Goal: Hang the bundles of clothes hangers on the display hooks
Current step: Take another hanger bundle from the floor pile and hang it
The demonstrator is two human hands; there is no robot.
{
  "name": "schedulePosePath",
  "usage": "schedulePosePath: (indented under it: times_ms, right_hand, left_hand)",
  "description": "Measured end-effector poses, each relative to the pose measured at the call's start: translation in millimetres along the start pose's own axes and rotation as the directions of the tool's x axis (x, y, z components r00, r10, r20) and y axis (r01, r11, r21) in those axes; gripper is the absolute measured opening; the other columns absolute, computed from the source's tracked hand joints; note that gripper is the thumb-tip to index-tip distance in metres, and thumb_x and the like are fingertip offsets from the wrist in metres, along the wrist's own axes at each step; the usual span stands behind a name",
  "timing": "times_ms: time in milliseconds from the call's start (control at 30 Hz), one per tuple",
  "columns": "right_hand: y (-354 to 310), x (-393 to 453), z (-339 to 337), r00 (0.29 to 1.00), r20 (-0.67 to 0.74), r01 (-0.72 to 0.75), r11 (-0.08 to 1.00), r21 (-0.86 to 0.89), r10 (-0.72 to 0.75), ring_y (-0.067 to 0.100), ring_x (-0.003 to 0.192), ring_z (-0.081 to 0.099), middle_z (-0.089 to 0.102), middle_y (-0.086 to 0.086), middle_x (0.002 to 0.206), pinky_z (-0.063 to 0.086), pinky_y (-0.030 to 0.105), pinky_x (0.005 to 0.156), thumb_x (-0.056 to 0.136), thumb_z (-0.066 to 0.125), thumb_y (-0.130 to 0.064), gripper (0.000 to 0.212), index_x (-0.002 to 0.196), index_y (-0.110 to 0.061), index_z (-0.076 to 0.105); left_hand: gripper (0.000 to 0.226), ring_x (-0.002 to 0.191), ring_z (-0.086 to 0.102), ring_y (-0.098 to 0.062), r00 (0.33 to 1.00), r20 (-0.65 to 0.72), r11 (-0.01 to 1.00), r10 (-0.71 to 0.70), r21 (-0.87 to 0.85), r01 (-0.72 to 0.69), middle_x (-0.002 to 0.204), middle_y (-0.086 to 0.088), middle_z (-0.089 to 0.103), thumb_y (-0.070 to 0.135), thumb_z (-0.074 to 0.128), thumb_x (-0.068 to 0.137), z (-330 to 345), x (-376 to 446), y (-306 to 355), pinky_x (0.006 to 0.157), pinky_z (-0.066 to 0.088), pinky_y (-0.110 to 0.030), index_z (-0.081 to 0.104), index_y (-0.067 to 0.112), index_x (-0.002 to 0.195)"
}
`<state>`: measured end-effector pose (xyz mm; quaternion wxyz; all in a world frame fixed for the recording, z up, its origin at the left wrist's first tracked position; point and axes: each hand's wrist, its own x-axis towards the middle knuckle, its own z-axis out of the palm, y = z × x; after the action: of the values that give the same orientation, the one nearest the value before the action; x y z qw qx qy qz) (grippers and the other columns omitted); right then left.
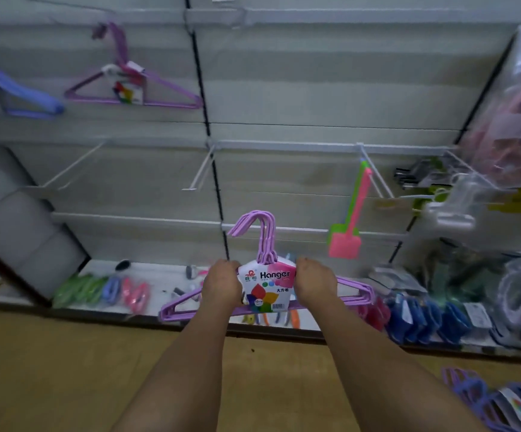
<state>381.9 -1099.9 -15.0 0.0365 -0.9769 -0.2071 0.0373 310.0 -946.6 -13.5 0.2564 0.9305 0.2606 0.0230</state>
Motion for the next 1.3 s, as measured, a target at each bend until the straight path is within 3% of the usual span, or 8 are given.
schedulePosePath:
  times_ms: [233, 400, 567, 767, 967, 1300]
  right_hand:
    - [-86.2, 19.6, 0.7, 0.998, -0.025, 0.062, 0.997, 0.04, -0.061, 0.028, 0.1, 0.061, 0.063, 0.01, 0.111, 0.047, 0.033, 0.078, 0.097, 0.043, -0.013, 0.022, 0.117, -0.013, 0.053]
    - [-120.4, 47.9, -2.9, 0.995, -0.064, 0.083, 0.992, 0.099, -0.077, 0.026, 0.091, 0.062, 0.066, 0.007, 0.103, 0.039, 0.027, 0.068, 0.098, 0.042, -0.016, 0.019, 0.109, -0.016, 0.059]
    - [-142.6, 88.1, -8.6, 0.99, -0.103, 0.111, 0.987, 0.114, -0.099, 0.028, 0.095, 0.062, 0.065, 0.006, 0.105, 0.038, 0.028, 0.069, 0.096, 0.041, -0.013, 0.021, 0.107, -0.016, 0.059]
    - [-168.2, 135.9, -28.4, 0.977, -0.163, 0.155, 0.982, 0.11, -0.136, 0.028, 0.096, 0.062, 0.065, 0.006, 0.105, 0.041, 0.03, 0.073, 0.094, 0.041, -0.012, 0.02, 0.105, -0.015, 0.057]
    - [-189.2, 169.6, -53.6, 0.946, -0.298, 0.173, 0.977, 0.125, -0.129, 0.024, 0.088, 0.062, 0.066, 0.003, 0.098, 0.044, 0.031, 0.076, 0.097, 0.039, -0.017, 0.019, 0.1, -0.016, 0.057]
    - [-261.2, 215.6, -99.8, 0.885, -0.464, 0.043, 0.984, 0.173, 0.043, 0.021, 0.085, 0.06, 0.065, 0.002, 0.094, 0.043, 0.032, 0.081, 0.099, 0.037, -0.019, 0.021, 0.099, -0.019, 0.059]
  left_hand:
    - [0.028, 0.092, 0.062, -0.025, 0.996, -0.032, 0.997, -0.083, -0.012, 0.083, 0.104, -0.01, 0.068, 0.001, 0.056, 0.084, -45.6, 13.4, -68.2, 0.074, 0.049, -0.032, 0.064, 0.011, 0.109]
    - [0.028, 0.085, 0.062, -0.021, 0.99, -0.068, 0.992, -0.126, -0.015, 0.125, 0.102, -0.008, 0.069, 0.0, 0.054, 0.086, -66.4, 36.4, -92.8, 0.066, 0.047, -0.028, 0.064, 0.014, 0.108]
    - [0.032, 0.082, 0.06, -0.02, 0.984, -0.109, 0.99, -0.138, -0.007, 0.138, 0.104, -0.007, 0.068, 0.0, 0.048, 0.088, -91.3, 68.1, -99.0, 0.066, 0.049, -0.03, 0.063, 0.016, 0.112]
    - [0.037, 0.097, 0.063, -0.027, 0.977, -0.184, 0.986, -0.107, 0.106, 0.128, 0.107, -0.006, 0.069, 0.005, 0.043, 0.09, -127.3, 110.2, -97.4, 0.077, 0.048, -0.032, 0.062, 0.022, 0.117]
    - [0.02, 0.079, 0.052, -0.017, 0.951, -0.296, 0.989, -0.083, 0.09, 0.114, 0.101, -0.002, 0.068, 0.015, 0.044, 0.096, -157.1, 148.6, -98.8, 0.064, 0.043, -0.029, 0.06, 0.021, 0.107]
    - [0.021, 0.087, 0.061, -0.021, 0.937, -0.338, 0.994, 0.089, 0.091, -0.062, 0.097, -0.003, 0.068, 0.018, 0.042, 0.097, -233.4, 219.3, -123.3, 0.072, 0.049, -0.032, 0.059, 0.02, 0.109]
